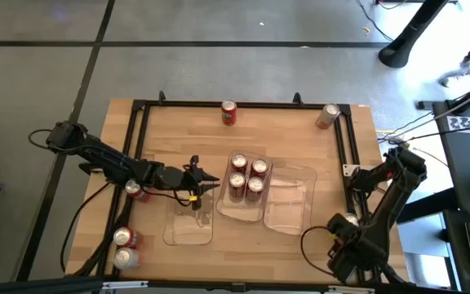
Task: Sort soda cans
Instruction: Put the bottom right red soda can into the right transparent bin
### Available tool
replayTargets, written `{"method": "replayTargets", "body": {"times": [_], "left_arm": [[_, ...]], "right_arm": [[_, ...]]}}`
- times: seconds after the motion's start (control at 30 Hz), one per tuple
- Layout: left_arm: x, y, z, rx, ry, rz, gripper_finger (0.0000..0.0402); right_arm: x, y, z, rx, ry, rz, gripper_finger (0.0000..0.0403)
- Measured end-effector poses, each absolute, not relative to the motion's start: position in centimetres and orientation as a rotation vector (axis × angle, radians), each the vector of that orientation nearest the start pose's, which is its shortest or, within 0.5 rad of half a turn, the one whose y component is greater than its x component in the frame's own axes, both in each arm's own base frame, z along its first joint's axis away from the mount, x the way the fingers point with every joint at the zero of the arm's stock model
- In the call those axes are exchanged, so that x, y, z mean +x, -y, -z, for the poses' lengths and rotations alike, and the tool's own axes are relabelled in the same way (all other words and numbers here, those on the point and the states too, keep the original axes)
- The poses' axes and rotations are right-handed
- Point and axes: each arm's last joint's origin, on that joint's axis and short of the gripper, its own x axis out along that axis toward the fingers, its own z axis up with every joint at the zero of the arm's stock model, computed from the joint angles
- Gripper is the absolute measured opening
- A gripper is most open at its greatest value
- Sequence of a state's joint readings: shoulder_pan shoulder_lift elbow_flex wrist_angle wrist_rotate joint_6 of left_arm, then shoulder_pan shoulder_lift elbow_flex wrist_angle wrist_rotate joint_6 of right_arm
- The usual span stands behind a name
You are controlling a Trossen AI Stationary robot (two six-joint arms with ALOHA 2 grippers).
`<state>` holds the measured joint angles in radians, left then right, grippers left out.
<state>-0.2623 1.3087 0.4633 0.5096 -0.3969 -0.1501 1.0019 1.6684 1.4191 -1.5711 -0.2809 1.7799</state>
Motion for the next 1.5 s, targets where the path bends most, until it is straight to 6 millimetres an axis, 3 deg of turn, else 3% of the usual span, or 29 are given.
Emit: {"method": "replayTargets", "body": {"times": [0.57, 1.0, 1.5], "left_arm": [[24.2, 5.4, -18.4, -0.038, -0.311, -0.157, 0.0076], [24.3, 5.4, -18.4, -0.040, -0.310, -0.157, 0.0076], [24.3, 5.4, -18.4, -0.042, -0.310, -0.157, 0.0076]], "right_arm": [[12.5, -23.8, -25.4, 0.494, -1.822, 0.792, 0.0356], [12.5, -24.3, -21.7, 0.580, -1.833, 0.713, 0.0356], [12.7, -24.5, -21.4, 0.610, -1.789, 0.697, 0.0356]]}}
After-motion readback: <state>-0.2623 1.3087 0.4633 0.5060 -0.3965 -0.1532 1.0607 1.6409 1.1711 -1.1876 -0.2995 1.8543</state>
